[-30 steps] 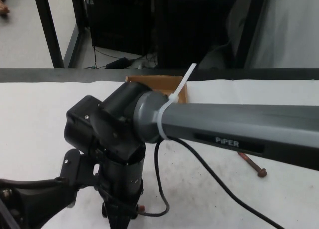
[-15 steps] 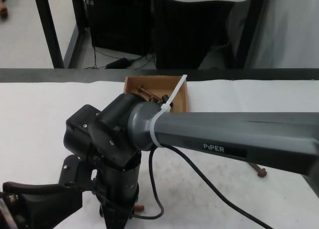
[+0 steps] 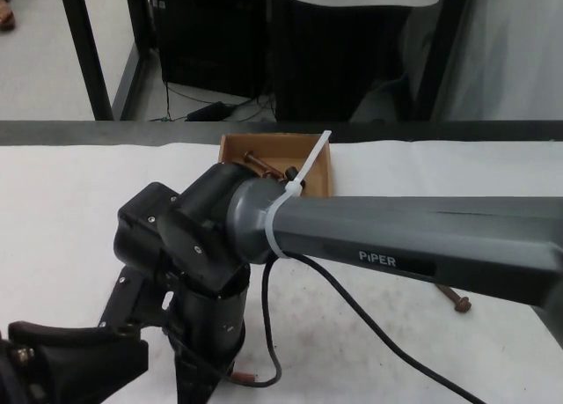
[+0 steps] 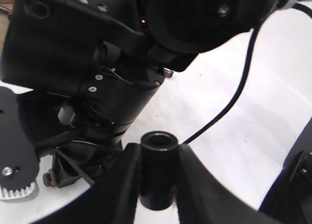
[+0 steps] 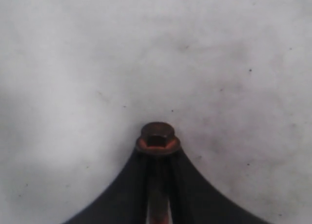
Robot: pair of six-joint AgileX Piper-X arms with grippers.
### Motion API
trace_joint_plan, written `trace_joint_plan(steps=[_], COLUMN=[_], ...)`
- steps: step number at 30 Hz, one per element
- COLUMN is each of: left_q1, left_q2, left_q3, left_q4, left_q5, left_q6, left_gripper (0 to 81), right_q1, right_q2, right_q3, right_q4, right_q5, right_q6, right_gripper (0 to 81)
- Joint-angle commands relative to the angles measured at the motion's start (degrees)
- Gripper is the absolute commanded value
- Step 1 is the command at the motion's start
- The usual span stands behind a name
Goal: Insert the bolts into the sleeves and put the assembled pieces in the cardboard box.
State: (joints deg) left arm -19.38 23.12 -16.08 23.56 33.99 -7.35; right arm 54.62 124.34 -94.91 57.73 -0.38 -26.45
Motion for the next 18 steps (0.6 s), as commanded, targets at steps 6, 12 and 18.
trace_joint_plan(steps=[6, 12, 18], left_q1=[-0.2, -0.2, -0.2], left_q2=[-0.6, -0.6, -0.2], left_q3=[-0.1, -0.1, -0.1], left_q4=[-1.1, -1.1, -1.1], left_q5=[4.7, 6.7, 7.8], left_q6=[10.9, 16.8, 26.2], left_gripper=[0.8, 0.8, 0.8], right_q1=[-1.5, -3.9, -7.2], right_q2=[-3.9, -10.6, -19.3], right_q3=[0.4, 3.1, 10.4], right_q4=[3.5, 2.9, -2.6], right_q5=[-10.4, -11.5, -13.7], right_q6=[5.5, 5.5, 8.9], right_gripper=[0.3, 0.3, 0.3])
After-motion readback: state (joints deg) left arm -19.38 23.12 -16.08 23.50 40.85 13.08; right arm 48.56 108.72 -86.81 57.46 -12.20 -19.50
